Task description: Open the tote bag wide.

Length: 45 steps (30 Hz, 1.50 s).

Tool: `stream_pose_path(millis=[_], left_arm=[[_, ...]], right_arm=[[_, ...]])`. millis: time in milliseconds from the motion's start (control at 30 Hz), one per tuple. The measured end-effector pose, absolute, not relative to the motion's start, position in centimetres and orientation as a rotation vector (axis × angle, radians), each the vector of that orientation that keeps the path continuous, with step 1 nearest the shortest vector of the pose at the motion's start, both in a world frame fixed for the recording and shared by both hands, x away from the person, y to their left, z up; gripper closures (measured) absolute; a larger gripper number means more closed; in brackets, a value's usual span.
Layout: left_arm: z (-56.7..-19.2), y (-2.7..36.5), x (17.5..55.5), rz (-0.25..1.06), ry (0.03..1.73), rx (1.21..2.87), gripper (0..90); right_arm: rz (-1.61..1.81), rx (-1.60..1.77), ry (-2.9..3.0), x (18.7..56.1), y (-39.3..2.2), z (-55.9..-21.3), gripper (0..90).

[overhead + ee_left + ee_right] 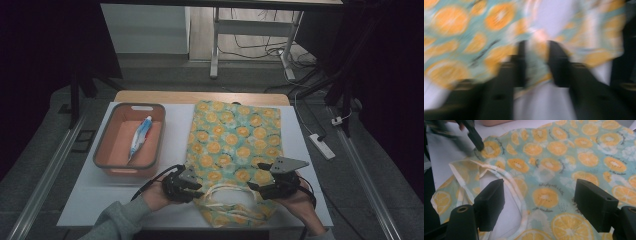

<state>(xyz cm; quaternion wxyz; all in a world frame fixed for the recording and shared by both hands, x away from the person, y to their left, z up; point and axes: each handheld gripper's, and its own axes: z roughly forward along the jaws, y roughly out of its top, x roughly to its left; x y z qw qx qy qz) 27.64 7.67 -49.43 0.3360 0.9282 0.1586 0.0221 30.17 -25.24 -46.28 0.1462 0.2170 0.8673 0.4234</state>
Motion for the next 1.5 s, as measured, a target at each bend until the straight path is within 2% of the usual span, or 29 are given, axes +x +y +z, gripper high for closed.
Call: stream_pose_path(millis=[33, 67, 133, 200, 233, 267, 300, 333, 367, 400, 433, 567, 867, 1100, 1133, 1167, 1233, 1300, 1333, 1500], left_arm=[[-49.3, 7.5, 27.3, 0.049, 0.394, 2.417, 38.6], [-49.2, 7.3, 27.0, 0.036, 0.37, 2.413, 32.4], [-49.2, 6.8, 26.8, 0.014, 0.337, 2.424, 25.6], [-49.8, 6.3, 26.9, 0.02, 0.325, 2.463, 24.5], [-50.0, 6.1, 26.9, 0.035, 0.325, 2.479, 27.1], [-50.3, 5.9, 27.0, 0.068, 0.342, 2.494, 33.9], [-50.5, 5.9, 27.2, 0.081, 0.364, 2.5, 42.7], [-50.6, 5.9, 27.4, 0.075, 0.38, 2.494, 60.1], [-50.6, 6.0, 27.7, 0.063, 0.388, 2.485, 60.1], [-50.6, 6.2, 27.8, 0.051, 0.394, 2.481, 70.2], [-50.6, 6.3, 27.9, 0.051, 0.404, 2.481, 84.5], [-49.8, 7.2, 28.1, 0.052, 0.422, 2.442, 88.7], [-45.1, 11.1, 28.6, 0.13, 0.476, 2.25, 88.8], [-42.8, 14.0, 29.3, 0.185, 0.531, 2.149, 88.9], [-42.8, 14.0, 29.3, 0.185, 0.531, 2.149, 88.8], [-42.6, 14.3, 29.4, 0.195, 0.535, 2.137, 88.8], [-42.4, 14.4, 29.6, 0.2, 0.54, 2.128, 88.8], [-42.3, 14.5, 29.7, 0.207, 0.541, 2.128, 88.8], [-42.1, 14.6, 29.9, 0.222, 0.547, 2.12, 88.8], [-41.3, 15.2, 30.2, 0.266, 0.565, 2.09, 88.6]], right_arm=[[1.214, 0.631, 2.505, 30.1, -25.3, -46.6, 24.6], [1.211, 0.633, 2.508, 30.1, -25.3, -46.7, 24.6], [1.204, 0.641, 2.511, 30.0, -25.4, -46.9, 24.6], [1.204, 0.643, 2.511, 30.0, -25.5, -46.9, 24.6], [1.205, 0.646, 2.509, 30.0, -25.5, -46.9, 24.6], [1.206, 0.647, 2.506, 29.9, -25.5, -46.9, 24.6], [1.206, 0.648, 2.503, 29.9, -25.5, -46.8, 24.6], [1.206, 0.644, 2.503, 29.9, -25.3, -46.7, 24.6], [1.206, 0.644, 2.503, 29.9, -25.3, -46.7, 24.6], [1.203, 0.64, 2.506, 29.9, -25.3, -46.7, 24.6], [1.2, 0.633, 2.512, 29.9, -25.2, -46.8, 24.6], [1.202, 0.635, 2.51, 29.9, -25.4, -46.5, 24.5], [1.197, 0.562, 2.579, 28.1, -25.4, -44.2, 23.0], [1.035, 0.519, 2.705, 27.6, -23.9, -46.1, 20.3], [1.028, 0.524, 2.707, 27.7, -23.7, -46.4, 23.2], [1.014, 0.533, 2.702, 27.8, -23.5, -46.8, 32.0], [0.996, 0.557, 2.689, 28.2, -23.1, -47.2, 61.3], [1.0, 0.588, 2.709, 28.6, -22.7, -47.0, 85.4], [1.013, 0.581, 2.7, 28.6, -22.5, -46.7, 89.2], [1.233, 0.498, 2.593, 27.3, -21.9, -42.7, 89.7]])
